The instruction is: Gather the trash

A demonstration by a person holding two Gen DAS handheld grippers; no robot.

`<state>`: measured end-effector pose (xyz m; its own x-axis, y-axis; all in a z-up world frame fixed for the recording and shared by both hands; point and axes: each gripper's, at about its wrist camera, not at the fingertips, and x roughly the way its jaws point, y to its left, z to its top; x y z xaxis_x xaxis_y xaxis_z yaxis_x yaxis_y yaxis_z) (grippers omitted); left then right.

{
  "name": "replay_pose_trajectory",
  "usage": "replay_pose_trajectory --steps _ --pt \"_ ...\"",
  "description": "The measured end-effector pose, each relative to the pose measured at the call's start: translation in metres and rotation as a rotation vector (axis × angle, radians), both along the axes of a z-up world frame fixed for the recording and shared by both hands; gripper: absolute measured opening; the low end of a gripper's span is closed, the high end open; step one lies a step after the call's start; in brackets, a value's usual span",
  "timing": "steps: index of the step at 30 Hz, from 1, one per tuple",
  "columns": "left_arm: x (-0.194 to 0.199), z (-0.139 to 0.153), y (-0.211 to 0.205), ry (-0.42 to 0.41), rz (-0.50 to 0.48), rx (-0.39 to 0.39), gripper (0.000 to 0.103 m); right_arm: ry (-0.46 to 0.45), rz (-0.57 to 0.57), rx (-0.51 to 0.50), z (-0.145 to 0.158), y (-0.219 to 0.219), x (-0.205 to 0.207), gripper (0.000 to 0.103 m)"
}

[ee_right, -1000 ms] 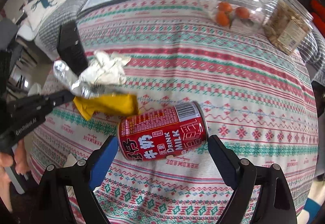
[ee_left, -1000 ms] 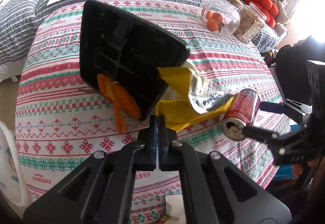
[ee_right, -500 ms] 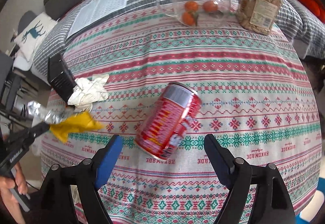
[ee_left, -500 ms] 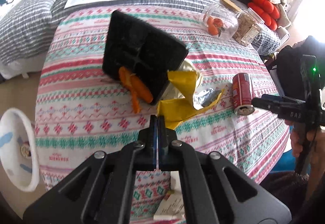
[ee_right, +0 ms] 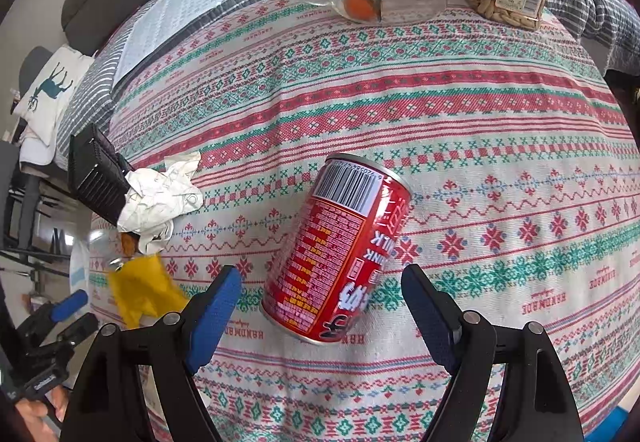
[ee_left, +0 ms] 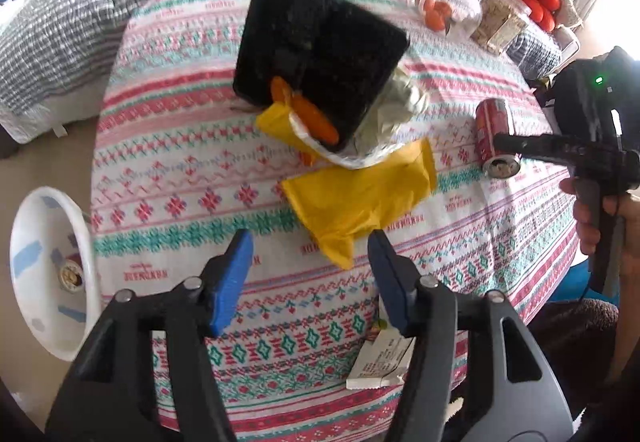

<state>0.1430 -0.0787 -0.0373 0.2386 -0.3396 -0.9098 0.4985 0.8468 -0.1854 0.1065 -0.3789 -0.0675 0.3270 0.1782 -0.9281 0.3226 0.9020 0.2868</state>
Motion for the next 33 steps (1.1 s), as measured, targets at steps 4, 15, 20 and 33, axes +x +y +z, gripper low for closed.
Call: replay_pose_trajectory --steps 4,15,20,33 --pt "0.006 -0.005 -0.005 0.009 0.006 -0.013 0.065 0.032 -0.003 0.011 -0.007 0.001 0.002 0.063" --pt "0.025 -0.052 -0.024 0.138 0.083 0.049 0.037 0.015 0.020 -0.073 0.008 -0.006 -0.026 0.062" --pt "0.026 -0.051 -0.027 0.125 0.128 0.069 0.013 0.013 0.013 -0.088 0.011 -0.014 -0.034 0.062" --pt "-0.010 -0.010 -0.012 0.045 0.157 -0.008 0.009 -0.075 0.027 -0.066 0.045 0.004 -0.049 0.062"
